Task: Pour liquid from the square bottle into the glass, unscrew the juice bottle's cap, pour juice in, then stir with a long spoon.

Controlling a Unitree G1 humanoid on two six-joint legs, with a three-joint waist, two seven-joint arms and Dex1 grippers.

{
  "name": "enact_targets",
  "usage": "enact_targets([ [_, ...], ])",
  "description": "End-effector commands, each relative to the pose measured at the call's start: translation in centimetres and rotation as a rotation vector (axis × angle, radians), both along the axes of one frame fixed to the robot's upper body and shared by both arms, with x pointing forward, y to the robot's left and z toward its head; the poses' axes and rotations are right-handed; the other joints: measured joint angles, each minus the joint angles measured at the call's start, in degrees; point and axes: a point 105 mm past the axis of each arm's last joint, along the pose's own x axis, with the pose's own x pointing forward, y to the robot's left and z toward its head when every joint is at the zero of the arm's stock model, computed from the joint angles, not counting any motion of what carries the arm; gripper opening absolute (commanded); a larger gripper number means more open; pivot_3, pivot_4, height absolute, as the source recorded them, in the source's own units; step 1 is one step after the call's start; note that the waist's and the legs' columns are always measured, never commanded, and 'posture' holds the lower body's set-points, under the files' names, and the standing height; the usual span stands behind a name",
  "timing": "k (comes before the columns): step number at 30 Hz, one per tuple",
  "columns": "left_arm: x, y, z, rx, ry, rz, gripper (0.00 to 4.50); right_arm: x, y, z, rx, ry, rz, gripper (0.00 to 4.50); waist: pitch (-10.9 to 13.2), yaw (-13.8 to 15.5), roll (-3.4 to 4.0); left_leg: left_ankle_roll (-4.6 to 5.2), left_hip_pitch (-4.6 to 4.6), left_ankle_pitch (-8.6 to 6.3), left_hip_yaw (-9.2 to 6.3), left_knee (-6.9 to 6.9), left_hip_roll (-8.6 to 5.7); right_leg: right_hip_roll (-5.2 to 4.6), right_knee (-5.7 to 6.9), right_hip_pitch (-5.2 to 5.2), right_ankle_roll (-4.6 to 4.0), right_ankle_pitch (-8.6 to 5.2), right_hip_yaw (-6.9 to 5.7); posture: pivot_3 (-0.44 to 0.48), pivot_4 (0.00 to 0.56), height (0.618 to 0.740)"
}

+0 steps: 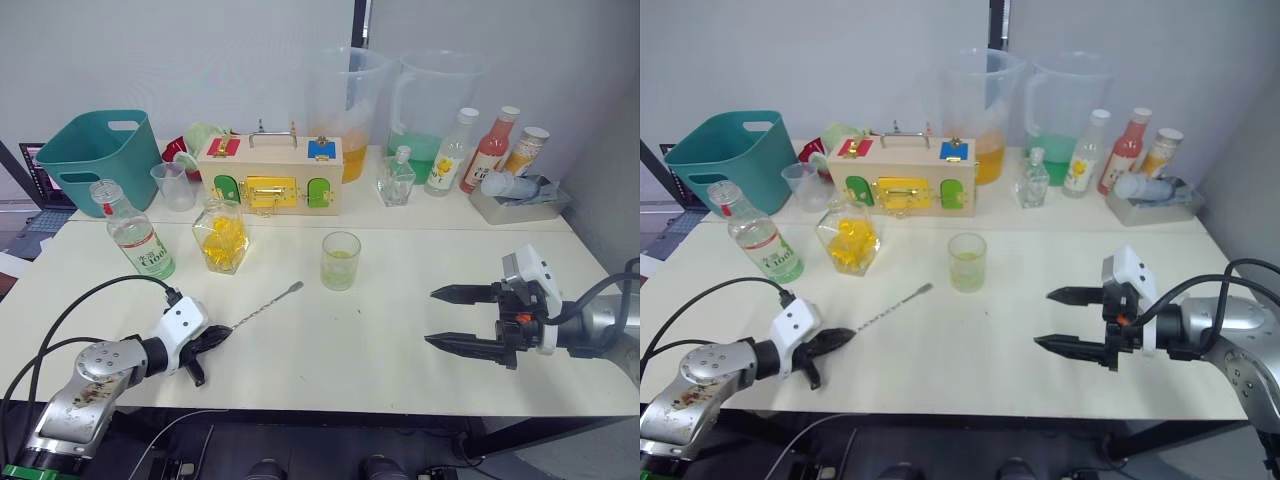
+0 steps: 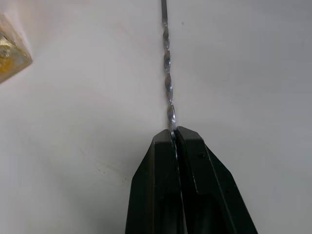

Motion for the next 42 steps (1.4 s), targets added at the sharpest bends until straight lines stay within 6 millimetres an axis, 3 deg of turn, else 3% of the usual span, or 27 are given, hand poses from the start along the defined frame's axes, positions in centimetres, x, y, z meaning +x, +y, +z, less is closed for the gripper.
enact_targets([
  [1, 0.0, 1.3, -0.4, -0.002, 0.053, 0.015, 0.69, 0.1, 0.5, 0.6, -0.001, -0.057, 0.005, 4.50, 0.00, -0.01, 0.00, 0.00, 0.02, 0.00, 0.00, -0.01, 0.00, 0.00, 0.01, 0.00, 0.00, 0.00, 0.00, 0.000, 0.150, 0.740],
  [4, 0.1, 1.1, -0.3, -0.014, 0.107, 0.000, 1.64, 0.0, 0.6, 0.5, 0.002, -0.052, 0.000, 4.50, 0.00, -0.19, 0.01, 0.00, 0.04, 0.00, 0.00, -0.01, 0.01, 0.01, 0.06, 0.00, 0.00, 0.00, 0.00, 0.000, 0.150, 0.740],
  [6, 0.6, -0.4, 1.2, -0.061, 0.122, -0.038, 2.25, 0.0, 0.7, 0.5, -0.001, -0.053, 0.000, 4.50, 0.00, -0.21, 0.01, 0.00, 0.04, 0.00, 0.00, -0.02, 0.01, 0.01, 0.06, 0.00, 0.01, -0.01, 0.01, 0.000, 0.150, 0.740],
  [10, 1.5, -1.6, 2.1, -0.052, 0.143, -0.056, 2.25, -0.2, 1.0, 0.4, 0.010, -0.054, 0.000, 4.50, 0.01, -0.02, -0.01, 0.00, -0.03, 0.00, -0.02, -0.02, -0.01, 0.00, 0.05, -0.01, 0.02, -0.01, -0.02, 0.000, 0.150, 0.740],
  [16, 0.8, -1.2, 0.0, 0.048, 0.223, -0.072, 2.25, -0.3, 1.3, 0.3, 0.012, -0.059, -0.004, 4.50, 0.01, -0.58, 0.00, 0.02, -0.02, -0.01, -0.01, -0.07, 0.02, 0.02, 0.09, -0.08, 0.01, -0.02, -0.01, 0.000, 0.150, 0.740],
  [23, -0.2, 0.8, -1.3, 0.134, 0.316, -0.038, 0.07, -0.4, 1.5, 0.3, 0.013, -0.058, -0.006, 4.50, -0.01, -1.24, 0.02, 0.02, 0.05, -0.01, -0.01, -0.14, 0.02, 0.02, 0.10, -0.07, -0.01, -0.04, 0.00, 0.000, 0.150, 0.740],
  [28, 0.1, 0.7, -1.6, 0.045, 0.358, 0.008, 0.03, -0.4, 1.8, 0.3, 0.027, -0.043, 0.013, 4.50, -0.09, -1.54, 0.16, 0.03, 0.22, -0.01, 0.00, -0.20, 0.02, 0.02, 0.15, 0.03, -0.03, -0.09, 0.01, 0.000, 0.150, 0.740],
  [32, 0.4, 0.5, -0.5, -0.018, 0.323, 0.017, 0.03, -0.3, 2.1, 0.5, 0.034, -0.048, 0.031, 4.50, -0.11, -1.50, 0.19, 0.03, 0.31, -0.01, 0.01, -0.20, 0.01, 0.01, 0.16, 0.11, -0.02, -0.10, 0.01, 0.000, 0.150, 0.740],
  [38, 2.4, 0.3, 4.2, -0.160, 0.100, 0.039, 0.03, 0.0, 2.5, 0.6, 0.041, -0.052, 0.055, 4.50, -0.04, -1.41, 0.08, 0.03, 0.20, -0.01, -0.01, -0.20, 0.02, 0.01, 0.16, 0.03, -0.03, -0.10, 0.00, 0.000, 0.150, 0.740],
  [42, 3.1, -1.5, 8.8, -0.268, -0.074, -0.033, 0.03, 0.4, 3.6, 2.5, 0.141, -0.089, 0.059, 4.50, 0.06, -1.23, -0.10, 0.02, 0.08, -0.01, -0.03, -0.17, 0.01, 0.00, 0.17, -0.05, -0.03, -0.08, -0.02, 0.000, 0.150, 0.740],
])
